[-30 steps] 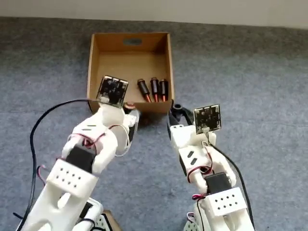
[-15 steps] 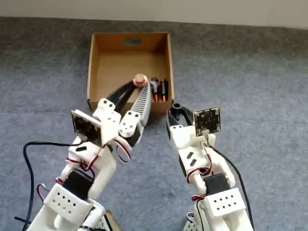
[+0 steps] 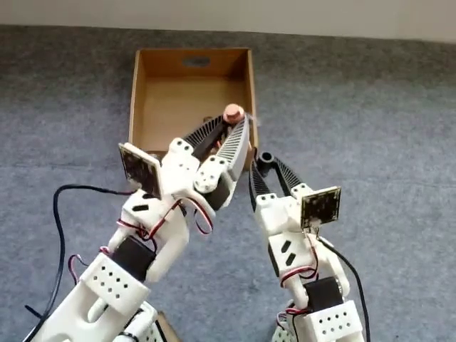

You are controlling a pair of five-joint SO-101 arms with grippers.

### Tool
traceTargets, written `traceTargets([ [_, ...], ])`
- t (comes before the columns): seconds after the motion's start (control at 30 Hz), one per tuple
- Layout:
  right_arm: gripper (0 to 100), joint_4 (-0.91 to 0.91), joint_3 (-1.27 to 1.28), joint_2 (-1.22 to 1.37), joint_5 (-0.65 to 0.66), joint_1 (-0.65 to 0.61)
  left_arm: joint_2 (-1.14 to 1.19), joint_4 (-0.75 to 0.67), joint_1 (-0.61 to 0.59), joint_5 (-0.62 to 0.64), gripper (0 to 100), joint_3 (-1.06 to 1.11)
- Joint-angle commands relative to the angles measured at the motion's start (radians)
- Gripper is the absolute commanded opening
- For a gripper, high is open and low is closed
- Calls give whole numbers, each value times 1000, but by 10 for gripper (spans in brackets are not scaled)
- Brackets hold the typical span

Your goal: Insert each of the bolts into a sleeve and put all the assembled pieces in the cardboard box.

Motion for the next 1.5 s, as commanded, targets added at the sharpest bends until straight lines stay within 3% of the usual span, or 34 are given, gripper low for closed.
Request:
traceTargets([
  [0.0,5,-19,-7,-21,14,-2,44,2,13,20,8,-96],
  [0.23,5,-19,-5,-21,14,-2,134,55,102,15,8,-147],
  [0.87,5,-19,16,-21,14,-2,305,77,97,12,8,-265],
  [1.07,5,-19,16,-21,14,-1,306,118,88,-133,8,-265],
  [1.47,5,-21,16,-21,14,-1,305,118,97,-138,8,-173],
])
